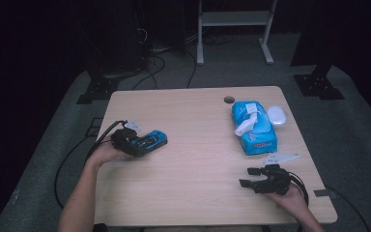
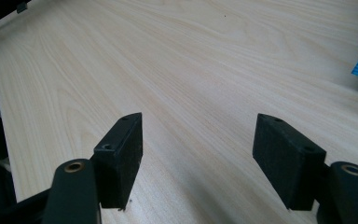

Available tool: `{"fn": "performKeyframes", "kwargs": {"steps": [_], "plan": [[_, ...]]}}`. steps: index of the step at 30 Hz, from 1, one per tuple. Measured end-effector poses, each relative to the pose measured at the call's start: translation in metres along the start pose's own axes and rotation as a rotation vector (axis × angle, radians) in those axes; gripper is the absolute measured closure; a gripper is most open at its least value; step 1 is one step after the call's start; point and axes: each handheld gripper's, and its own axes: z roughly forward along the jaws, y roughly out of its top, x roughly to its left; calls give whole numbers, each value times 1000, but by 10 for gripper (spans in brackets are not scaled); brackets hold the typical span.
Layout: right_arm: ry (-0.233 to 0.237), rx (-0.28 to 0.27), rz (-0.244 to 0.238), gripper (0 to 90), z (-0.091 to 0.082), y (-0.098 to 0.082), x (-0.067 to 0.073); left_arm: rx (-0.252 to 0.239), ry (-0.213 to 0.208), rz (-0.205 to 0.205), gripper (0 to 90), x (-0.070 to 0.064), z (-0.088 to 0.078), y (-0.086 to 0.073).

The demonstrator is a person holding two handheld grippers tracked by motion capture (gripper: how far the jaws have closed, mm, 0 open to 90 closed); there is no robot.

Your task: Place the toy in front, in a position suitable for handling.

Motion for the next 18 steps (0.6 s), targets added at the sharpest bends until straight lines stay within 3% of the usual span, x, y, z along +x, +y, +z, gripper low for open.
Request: {"fn": "performKeyframes", "kwargs": {"steps": [10, 18], "plan": [[-2, 1, -2, 326, 0, 0, 0, -55, 13, -5, 246, -1, -8, 3], [-1, 0, 2, 326, 1, 1, 1, -70, 20, -2, 247, -2, -12, 7]]}}
